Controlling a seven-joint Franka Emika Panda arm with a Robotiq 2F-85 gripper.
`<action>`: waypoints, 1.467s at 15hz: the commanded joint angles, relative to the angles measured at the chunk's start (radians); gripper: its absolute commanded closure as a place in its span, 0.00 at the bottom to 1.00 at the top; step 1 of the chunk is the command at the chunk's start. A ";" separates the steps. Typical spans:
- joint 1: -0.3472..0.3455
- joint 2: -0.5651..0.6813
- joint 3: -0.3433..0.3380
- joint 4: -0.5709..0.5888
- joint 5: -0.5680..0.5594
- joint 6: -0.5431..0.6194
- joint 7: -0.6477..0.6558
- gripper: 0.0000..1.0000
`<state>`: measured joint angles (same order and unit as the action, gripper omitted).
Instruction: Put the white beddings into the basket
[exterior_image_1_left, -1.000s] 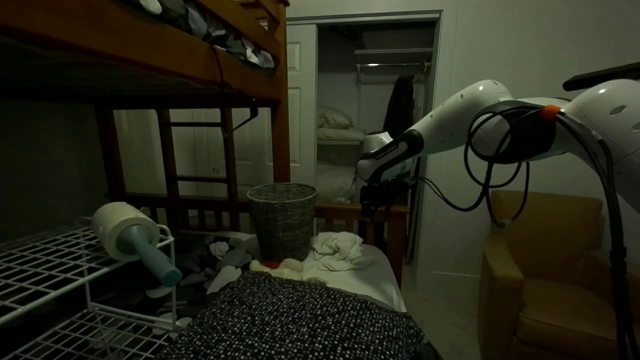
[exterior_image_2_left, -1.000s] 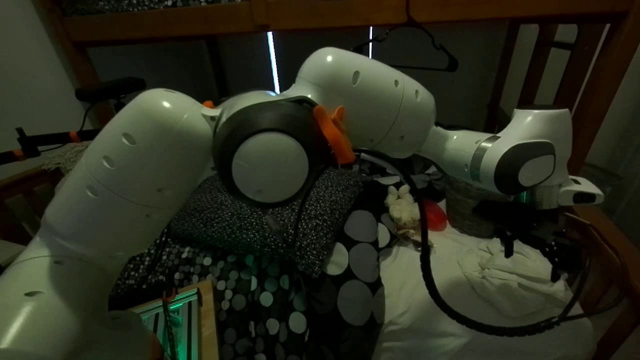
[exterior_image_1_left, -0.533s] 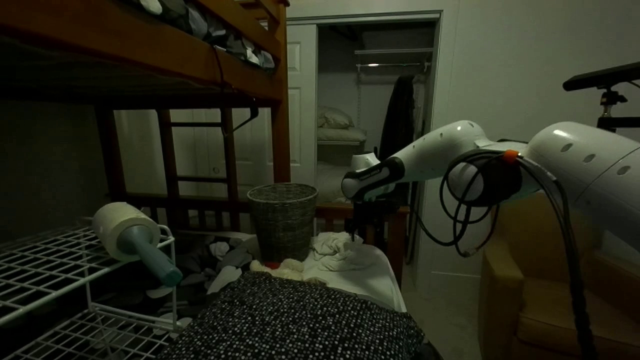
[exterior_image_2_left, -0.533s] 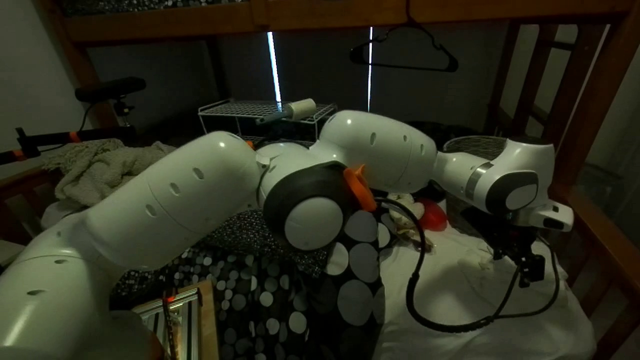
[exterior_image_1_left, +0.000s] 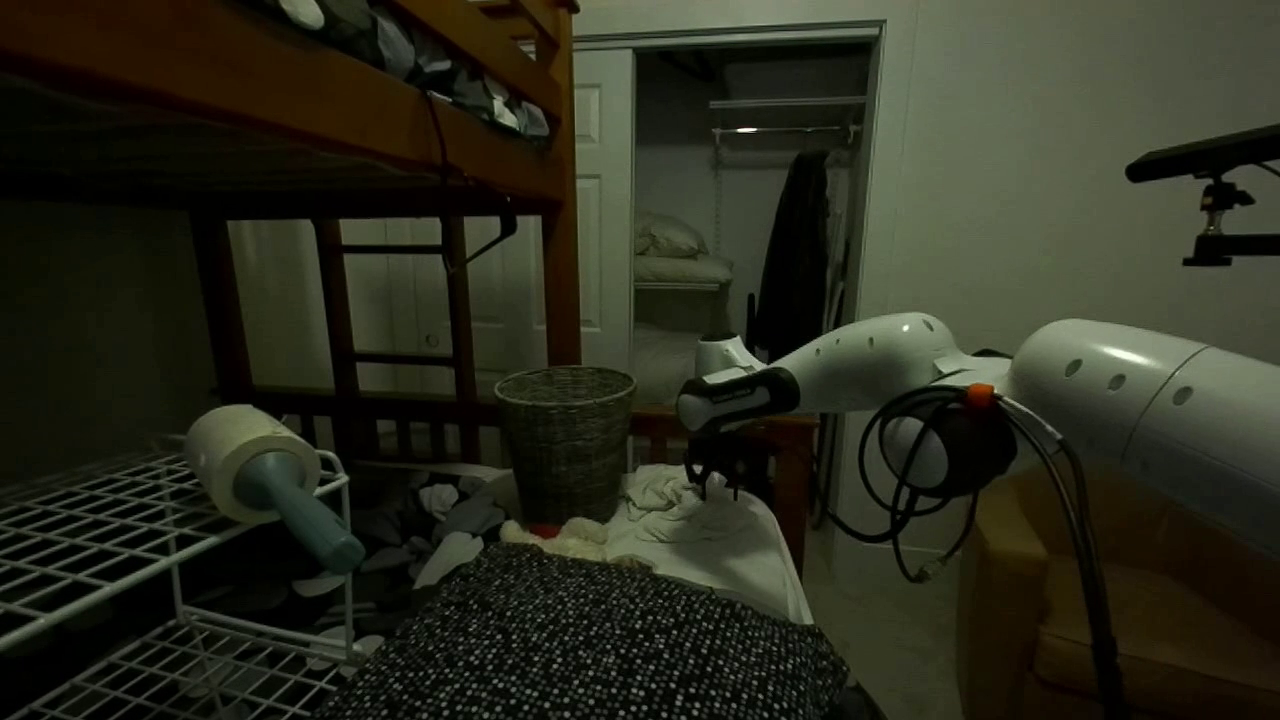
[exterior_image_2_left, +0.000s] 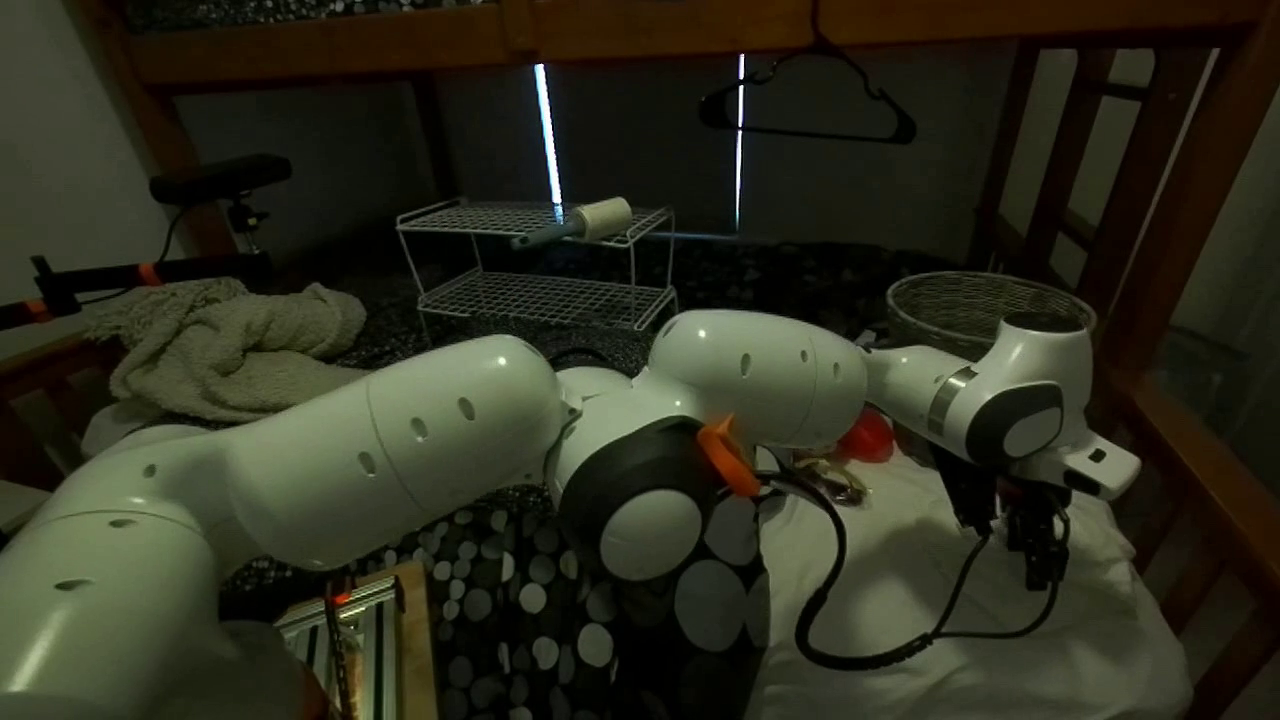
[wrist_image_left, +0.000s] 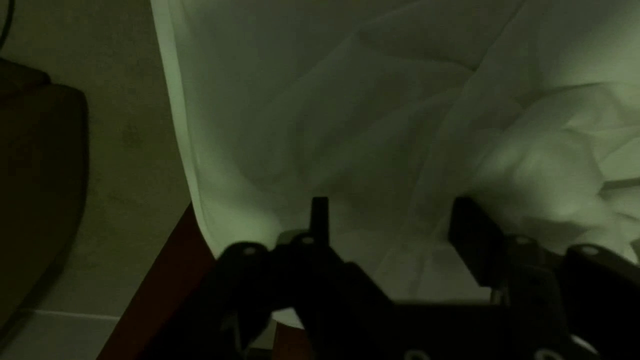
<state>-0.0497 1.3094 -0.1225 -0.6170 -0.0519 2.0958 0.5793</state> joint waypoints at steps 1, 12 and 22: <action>-0.005 0.093 -0.012 0.135 0.019 -0.056 0.049 0.65; -0.008 0.052 0.012 0.132 0.014 -0.009 0.078 0.99; 0.068 -0.118 -0.128 0.229 -0.121 0.306 0.090 0.99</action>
<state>-0.0068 1.2387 -0.1933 -0.3881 -0.1257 2.3376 0.6458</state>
